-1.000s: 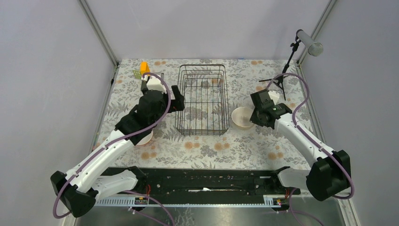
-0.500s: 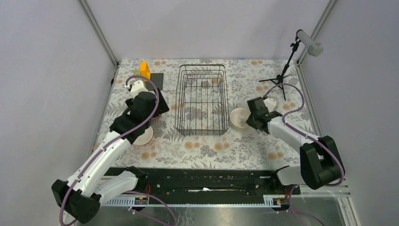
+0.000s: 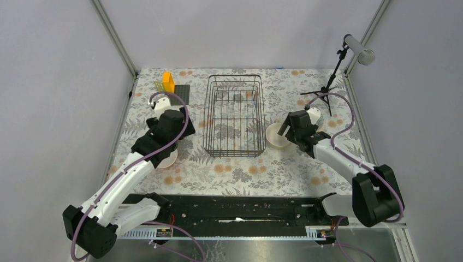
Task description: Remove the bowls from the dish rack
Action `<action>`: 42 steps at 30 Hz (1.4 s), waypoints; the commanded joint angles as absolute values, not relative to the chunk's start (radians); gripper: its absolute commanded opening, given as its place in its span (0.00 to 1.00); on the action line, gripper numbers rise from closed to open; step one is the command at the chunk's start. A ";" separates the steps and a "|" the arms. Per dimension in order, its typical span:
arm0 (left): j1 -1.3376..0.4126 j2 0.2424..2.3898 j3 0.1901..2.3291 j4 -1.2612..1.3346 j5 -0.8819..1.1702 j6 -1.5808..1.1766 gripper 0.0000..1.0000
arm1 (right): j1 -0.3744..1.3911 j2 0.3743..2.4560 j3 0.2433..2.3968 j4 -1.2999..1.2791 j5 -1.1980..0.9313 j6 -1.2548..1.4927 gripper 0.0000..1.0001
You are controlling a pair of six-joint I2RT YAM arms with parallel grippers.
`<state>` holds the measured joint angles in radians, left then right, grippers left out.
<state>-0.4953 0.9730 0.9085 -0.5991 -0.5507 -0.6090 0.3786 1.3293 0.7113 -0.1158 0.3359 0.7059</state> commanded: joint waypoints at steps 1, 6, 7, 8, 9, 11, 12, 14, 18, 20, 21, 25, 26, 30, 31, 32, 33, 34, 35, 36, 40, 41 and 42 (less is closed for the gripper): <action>-0.489 0.966 0.883 -0.512 -0.615 -0.566 0.99 | 0.376 1.188 0.711 -0.094 0.359 0.627 0.91; -0.489 0.938 0.803 -0.375 -0.661 -0.477 0.99 | 0.376 1.003 0.560 0.122 0.384 0.450 0.99; -0.489 0.929 0.783 -0.345 -0.660 -0.453 0.99 | 0.376 0.978 0.529 0.174 0.401 0.405 1.00; -0.489 0.924 0.766 -0.322 -0.660 -0.433 0.99 | 0.375 0.956 0.495 0.223 0.425 0.363 1.00; -0.489 0.918 0.748 -0.299 -0.660 -0.415 0.99 | 0.376 0.939 0.464 0.285 0.443 0.303 1.00; -0.488 0.902 0.713 -0.248 -0.664 -0.376 0.99 | 0.376 0.923 0.387 0.422 0.460 0.181 1.00; -0.488 0.897 0.692 -0.220 -0.681 -0.365 0.99 | 0.376 0.928 0.349 0.498 0.463 0.118 1.00; -0.485 0.886 0.647 -0.168 -0.700 -0.328 0.99 | 0.375 0.975 0.286 0.650 0.466 0.012 1.00; -0.465 0.866 0.577 -0.099 -0.728 -0.276 0.99 | 0.326 1.090 0.254 0.768 0.468 0.005 1.00; -0.442 0.857 0.547 -0.080 -0.723 -0.266 0.99 | 0.290 1.148 0.253 0.830 0.438 -0.029 0.99; -0.430 0.850 0.532 -0.060 -0.714 -0.258 0.99 | 0.276 1.174 0.253 0.854 0.433 -0.029 1.00; -0.375 0.849 0.461 0.074 -0.676 -0.205 0.99 | 0.206 1.274 0.236 0.964 0.355 -0.062 1.00; -0.361 0.858 0.445 0.107 -0.660 -0.192 0.99 | 0.187 1.302 0.229 1.007 0.342 -0.063 1.00; -0.302 0.933 0.391 0.246 -0.597 -0.137 0.99 | 0.088 1.426 0.188 1.209 0.276 -0.008 1.00; -0.298 0.947 0.373 0.288 -0.592 -0.129 0.99 | 0.078 1.461 0.182 1.249 0.261 -0.006 1.00; -0.292 0.956 0.351 0.344 -0.576 -0.124 0.99 | 0.071 1.499 0.171 1.306 0.237 -0.006 1.00; -0.286 0.971 0.327 0.404 -0.560 -0.119 0.99 | 0.071 1.538 0.166 1.364 0.216 -0.012 1.00; -0.281 0.990 0.298 0.467 -0.540 -0.118 0.99 | 0.070 1.553 0.168 1.379 0.201 -0.021 1.00; -0.277 1.015 0.283 0.527 -0.525 -0.118 0.99 | 0.070 1.542 0.177 1.334 0.198 -0.018 1.00; -0.274 1.047 0.273 0.578 -0.511 -0.113 0.99 | 0.069 1.531 0.184 1.306 0.198 -0.017 1.00; -0.273 1.182 0.248 0.781 -0.469 -0.049 0.99 | 0.069 1.544 0.232 1.236 0.214 -0.009 1.00; -0.270 1.221 0.246 0.811 -0.464 -0.036 0.99 | 0.068 1.540 0.237 1.220 0.215 -0.007 1.00; -0.266 1.258 0.245 0.868 -0.463 -0.031 0.99 | 0.067 1.540 0.234 1.229 0.217 -0.008 1.00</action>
